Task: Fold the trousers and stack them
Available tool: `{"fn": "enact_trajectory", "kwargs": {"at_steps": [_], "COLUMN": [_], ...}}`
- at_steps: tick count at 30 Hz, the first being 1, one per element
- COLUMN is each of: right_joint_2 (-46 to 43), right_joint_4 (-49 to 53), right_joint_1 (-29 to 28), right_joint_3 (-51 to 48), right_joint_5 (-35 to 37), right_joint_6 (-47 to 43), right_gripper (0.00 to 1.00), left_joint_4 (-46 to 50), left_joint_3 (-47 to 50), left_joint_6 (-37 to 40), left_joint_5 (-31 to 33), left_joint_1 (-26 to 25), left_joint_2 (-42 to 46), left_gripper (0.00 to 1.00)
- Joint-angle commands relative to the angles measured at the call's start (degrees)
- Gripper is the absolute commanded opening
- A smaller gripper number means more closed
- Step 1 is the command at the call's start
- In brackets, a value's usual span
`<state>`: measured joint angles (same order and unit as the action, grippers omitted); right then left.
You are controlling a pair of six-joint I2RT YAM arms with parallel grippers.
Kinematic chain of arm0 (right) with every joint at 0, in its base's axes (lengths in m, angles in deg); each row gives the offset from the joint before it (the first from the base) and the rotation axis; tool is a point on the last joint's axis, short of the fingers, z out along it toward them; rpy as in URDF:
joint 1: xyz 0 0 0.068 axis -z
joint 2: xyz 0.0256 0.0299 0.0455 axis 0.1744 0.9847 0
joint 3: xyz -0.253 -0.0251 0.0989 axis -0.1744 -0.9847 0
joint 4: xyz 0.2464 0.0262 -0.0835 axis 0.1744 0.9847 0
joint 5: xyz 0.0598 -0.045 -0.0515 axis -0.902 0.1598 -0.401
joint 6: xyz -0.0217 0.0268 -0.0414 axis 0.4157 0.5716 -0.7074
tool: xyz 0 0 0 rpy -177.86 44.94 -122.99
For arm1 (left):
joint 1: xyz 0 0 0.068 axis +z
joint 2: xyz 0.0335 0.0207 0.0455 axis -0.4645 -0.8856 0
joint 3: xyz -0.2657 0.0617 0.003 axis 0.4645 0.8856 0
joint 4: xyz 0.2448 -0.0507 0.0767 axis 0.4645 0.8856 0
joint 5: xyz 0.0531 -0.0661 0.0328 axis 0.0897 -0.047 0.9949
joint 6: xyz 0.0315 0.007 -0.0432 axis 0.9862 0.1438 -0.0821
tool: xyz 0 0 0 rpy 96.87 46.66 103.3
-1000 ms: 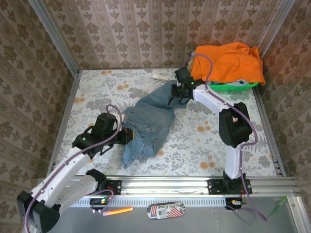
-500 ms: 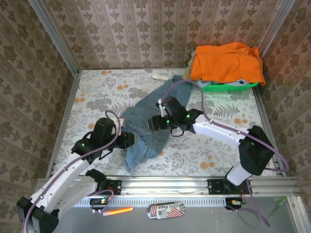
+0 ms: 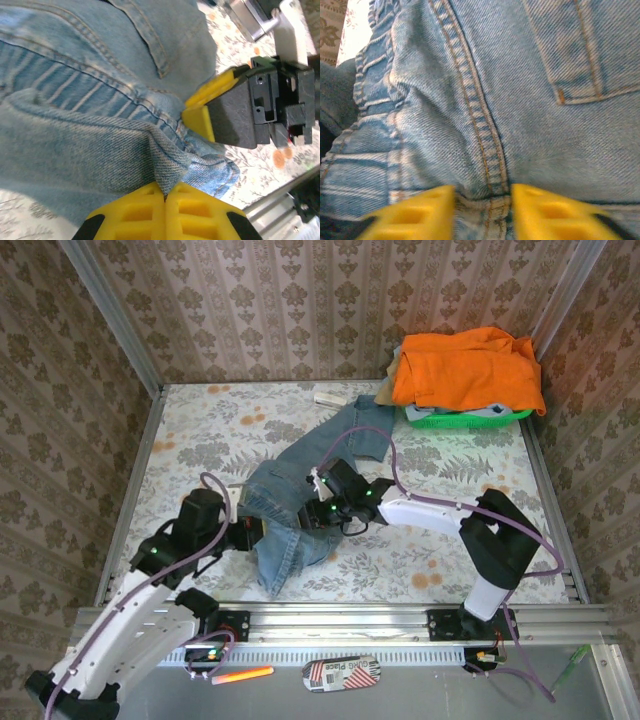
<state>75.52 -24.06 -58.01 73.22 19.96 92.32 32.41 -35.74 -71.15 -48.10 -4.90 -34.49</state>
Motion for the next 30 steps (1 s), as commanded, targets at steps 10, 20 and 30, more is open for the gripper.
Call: {"fn": "enact_trajectory", "kwargs": {"at_steps": [10, 20, 30], "right_joint_2": [-13.2, -30.0, -25.2], "right_joint_4": [6.2, 16.7, 24.4], "right_joint_1": [7.4, 24.2, 6.2], "right_joint_3": [-6.1, -17.7, -2.0], "right_joint_5": [11.0, 16.7, 30.0], "right_joint_6": [-4.2, -5.0, -12.7], "right_gripper": [0.0, 0.15, 0.65], "left_joint_4": [12.0, 5.7, 2.2], "left_joint_3": [-11.2, -4.5, -1.3], "left_joint_6": [0.5, -1.5, -1.7], "left_joint_5": [20.9, 16.6, 12.6], "left_joint_1": [1.9, 8.8, 11.4], "left_joint_2": [4.1, 1.4, 0.8], "left_gripper": [0.0, 0.0, 0.0]}}
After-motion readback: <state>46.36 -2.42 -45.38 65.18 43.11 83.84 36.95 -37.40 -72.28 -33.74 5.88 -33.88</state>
